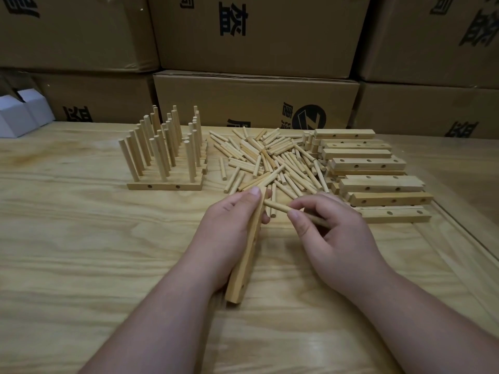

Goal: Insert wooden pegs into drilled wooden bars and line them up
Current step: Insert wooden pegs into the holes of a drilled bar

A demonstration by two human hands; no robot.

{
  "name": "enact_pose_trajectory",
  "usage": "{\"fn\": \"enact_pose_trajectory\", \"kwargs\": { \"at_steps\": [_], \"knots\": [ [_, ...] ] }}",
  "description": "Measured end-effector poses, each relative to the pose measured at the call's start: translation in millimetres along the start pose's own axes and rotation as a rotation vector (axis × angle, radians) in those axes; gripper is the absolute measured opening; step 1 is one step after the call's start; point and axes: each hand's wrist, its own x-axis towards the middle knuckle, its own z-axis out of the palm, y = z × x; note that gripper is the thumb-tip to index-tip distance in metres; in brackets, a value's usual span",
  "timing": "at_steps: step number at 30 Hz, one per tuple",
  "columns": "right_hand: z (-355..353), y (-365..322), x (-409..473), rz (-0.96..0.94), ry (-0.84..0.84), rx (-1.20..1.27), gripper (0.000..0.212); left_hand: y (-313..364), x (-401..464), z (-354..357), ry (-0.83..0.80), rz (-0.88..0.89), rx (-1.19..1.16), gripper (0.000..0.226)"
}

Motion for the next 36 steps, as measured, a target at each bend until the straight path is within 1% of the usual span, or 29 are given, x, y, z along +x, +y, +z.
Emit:
{"fn": "enact_pose_trajectory", "kwargs": {
  "at_steps": [6,10,13,15,16,17,19,21,22,24,26,28,29,30,31,32,34,36],
  "knots": [
    [1.6,3.5,1.0,0.019,-0.031,-0.03,0.012,1.7,-1.2,0.6,-0.034,0.011,0.06,0.026],
    [2.4,3.3,-0.5,0.003,0.014,-0.031,0.007,3.5,-2.2,-0.3,-0.055,-0.002,0.054,0.037],
    [2.7,3.9,-0.5,0.037,0.042,0.012,0.016,5.9,-2.7,0.7,-0.125,-0.009,0.043,0.047],
    [2.9,4.6,-0.6,0.078,0.045,0.051,0.015,5.1,-2.7,2.1,-0.134,-0.007,0.094,0.038],
    [2.9,4.6,-0.8,0.108,0.046,0.1,0.02,4.2,-2.1,2.1,-0.106,-0.014,0.104,0.032],
    [2.7,4.9,-0.9,0.134,0.056,0.174,0.029,2.9,-0.9,1.6,-0.065,-0.024,0.092,0.028],
    [1.3,5.7,-0.7,0.149,0.098,0.324,0.044,-0.6,2.3,-0.6,0.01,-0.059,0.011,0.022],
    [-1.1,7.2,0.0,0.171,0.146,0.397,0.051,-3.9,6.3,-2.9,0.074,-0.122,-0.17,0.028],
    [-2.2,8.0,0.5,0.2,0.164,0.38,0.048,-4.5,7.7,-3.9,0.083,-0.147,-0.286,0.028],
    [-3.5,7.7,2.8,0.27,0.159,0.247,0.036,-2.6,9.6,-5.7,0.072,-0.188,-0.476,0.031],
    [-3.3,8.9,3.5,0.274,0.044,0.086,0.036,0.8,11.0,-7.3,0.061,-0.199,-0.598,0.034],
    [-1.5,9.2,3.4,0.234,-0.164,-0.057,0.04,3.3,11.4,-7.7,0.06,-0.202,-0.651,0.034],
    [0.2,9.5,2.8,0.217,-0.297,-0.13,0.041,4.5,11.0,-7.5,0.062,-0.205,-0.655,0.035],
    [1.7,9.5,2.2,0.186,-0.44,-0.219,0.05,5.2,10.3,-7.4,0.064,-0.207,-0.655,0.035],
    [3.5,10.1,1.9,0.146,-0.555,-0.295,0.063,5.5,9.9,-6.9,0.065,-0.206,-0.659,0.036],
    [5.1,10.3,2.0,0.112,-0.633,-0.354,0.073,5.4,9.7,-6.8,0.068,-0.204,-0.663,0.036],
    [8.1,9.6,2.0,0.071,-0.71,-0.428,0.083,5.2,9.6,-6.5,0.074,-0.204,-0.668,0.037],
    [9.2,8.6,1.7,0.069,-0.698,-0.429,0.083,5.2,9.6,-6.0,0.075,-0.202,-0.678,0.037]
  ]
}}
